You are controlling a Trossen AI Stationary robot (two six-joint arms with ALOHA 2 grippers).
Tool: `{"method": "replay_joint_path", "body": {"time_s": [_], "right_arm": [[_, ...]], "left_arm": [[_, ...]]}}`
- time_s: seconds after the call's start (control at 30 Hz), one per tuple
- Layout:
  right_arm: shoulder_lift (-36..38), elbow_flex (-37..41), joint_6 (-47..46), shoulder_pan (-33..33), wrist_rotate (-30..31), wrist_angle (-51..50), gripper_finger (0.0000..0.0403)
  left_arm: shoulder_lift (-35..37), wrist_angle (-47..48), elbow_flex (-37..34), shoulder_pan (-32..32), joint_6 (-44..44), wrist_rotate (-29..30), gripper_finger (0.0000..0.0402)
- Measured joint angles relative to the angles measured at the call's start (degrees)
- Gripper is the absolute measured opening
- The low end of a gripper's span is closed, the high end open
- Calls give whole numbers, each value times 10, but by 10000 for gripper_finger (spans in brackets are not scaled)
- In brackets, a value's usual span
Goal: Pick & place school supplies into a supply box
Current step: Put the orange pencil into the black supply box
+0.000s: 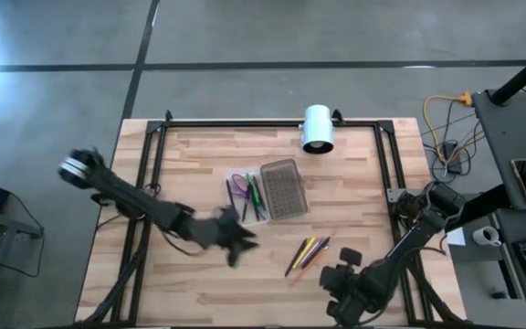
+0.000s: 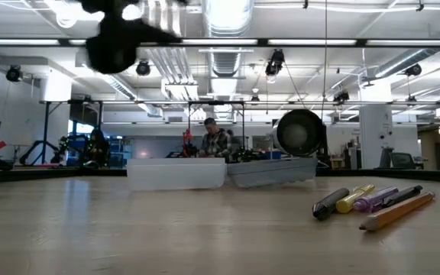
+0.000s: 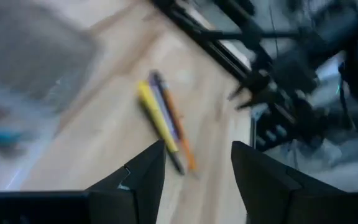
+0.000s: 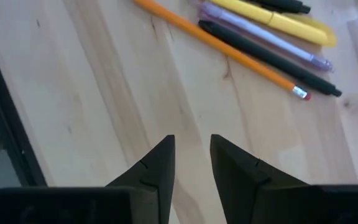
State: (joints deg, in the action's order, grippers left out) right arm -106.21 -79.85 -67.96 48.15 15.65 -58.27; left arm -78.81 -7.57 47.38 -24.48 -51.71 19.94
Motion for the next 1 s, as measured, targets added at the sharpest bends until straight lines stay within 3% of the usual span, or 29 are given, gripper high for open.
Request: {"method": "replay_joint_path", "body": {"time_s": [0.07,0.1,0.2,0.3,0.57,0.77,0.93,1.0], "right_arm": [[0,0,1,-7,0,0,93],[0,0,1,-11,0,0,93],[0,0,7,-24,0,0,93],[0,0,15,-41,0,1,93],[0,-5,28,-97,0,7,93],[1,-7,78,-120,-11,17,93],[1,-6,173,-130,-33,17,93],[1,-5,223,-133,-34,13,93]], "left_arm": [[74,-11,-70,2,-100,-4,169],[107,-33,-103,1,-96,4,169],[188,-226,-195,-5,89,-39,169],[241,-353,-257,43,157,-108,169],[321,-350,-350,159,162,-260,169],[411,-340,-406,187,206,-268,169],[486,-344,-460,187,211,-269,169],[512,-303,-466,187,215,-269,169]]}}
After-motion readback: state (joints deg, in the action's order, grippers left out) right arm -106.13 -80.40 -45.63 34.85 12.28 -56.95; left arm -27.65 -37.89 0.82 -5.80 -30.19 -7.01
